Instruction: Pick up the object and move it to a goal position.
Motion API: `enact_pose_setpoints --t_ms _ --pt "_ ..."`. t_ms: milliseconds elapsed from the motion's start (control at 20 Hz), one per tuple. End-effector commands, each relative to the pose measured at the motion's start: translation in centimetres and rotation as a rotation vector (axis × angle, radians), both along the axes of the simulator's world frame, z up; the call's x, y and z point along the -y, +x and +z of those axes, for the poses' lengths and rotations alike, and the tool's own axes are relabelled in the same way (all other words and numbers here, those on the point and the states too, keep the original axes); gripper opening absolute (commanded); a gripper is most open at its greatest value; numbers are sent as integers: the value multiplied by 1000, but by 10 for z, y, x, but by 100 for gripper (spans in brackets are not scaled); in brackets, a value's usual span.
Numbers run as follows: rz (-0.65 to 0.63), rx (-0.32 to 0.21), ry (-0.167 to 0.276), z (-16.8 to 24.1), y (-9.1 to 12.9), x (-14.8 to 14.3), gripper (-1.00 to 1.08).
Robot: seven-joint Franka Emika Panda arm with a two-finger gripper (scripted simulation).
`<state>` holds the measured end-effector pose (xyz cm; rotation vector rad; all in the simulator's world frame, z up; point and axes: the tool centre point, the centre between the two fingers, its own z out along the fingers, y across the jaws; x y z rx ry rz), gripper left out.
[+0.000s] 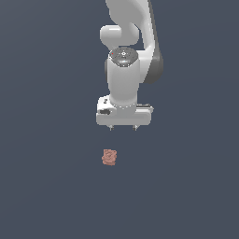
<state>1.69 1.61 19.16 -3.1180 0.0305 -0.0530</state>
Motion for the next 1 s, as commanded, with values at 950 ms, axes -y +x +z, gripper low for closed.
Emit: enact_pose_setpoints --t_ms 950 --pt "52 39 -13 12 14 -12 100"
